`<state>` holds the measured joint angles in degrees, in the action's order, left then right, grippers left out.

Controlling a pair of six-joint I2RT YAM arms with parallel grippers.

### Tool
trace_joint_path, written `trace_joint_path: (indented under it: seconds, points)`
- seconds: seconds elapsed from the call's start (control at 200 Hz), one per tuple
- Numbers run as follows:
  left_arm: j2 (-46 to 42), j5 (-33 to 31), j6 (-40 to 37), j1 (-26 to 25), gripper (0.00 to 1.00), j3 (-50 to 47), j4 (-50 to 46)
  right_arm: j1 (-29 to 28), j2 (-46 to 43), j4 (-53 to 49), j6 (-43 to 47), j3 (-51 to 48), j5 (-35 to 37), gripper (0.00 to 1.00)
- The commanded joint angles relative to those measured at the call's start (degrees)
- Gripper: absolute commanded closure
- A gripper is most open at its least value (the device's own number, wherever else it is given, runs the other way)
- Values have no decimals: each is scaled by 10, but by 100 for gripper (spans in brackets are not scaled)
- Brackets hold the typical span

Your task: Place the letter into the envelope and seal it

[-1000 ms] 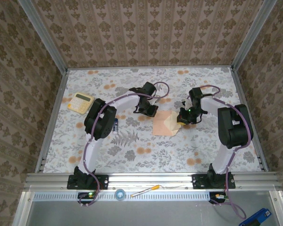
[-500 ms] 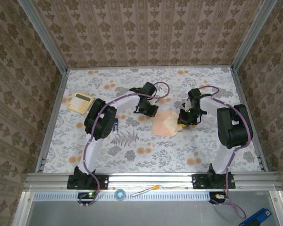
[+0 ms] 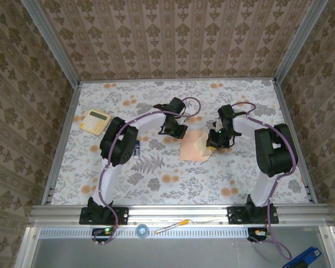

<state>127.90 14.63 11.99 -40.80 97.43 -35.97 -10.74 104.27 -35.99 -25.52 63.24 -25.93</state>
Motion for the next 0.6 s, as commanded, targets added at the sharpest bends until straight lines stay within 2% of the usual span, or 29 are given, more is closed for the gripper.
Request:
trace_joint_path:
  seconds: [0.0, 0.595]
  points:
    - [30, -30, 7, -7, 100, -26, -53, -9, 16, 31, -23, -9, -14, 100]
    - [29, -38, 5, -8, 100, -30, -56, -8, -26, -22, -8, -31, 12, 100]
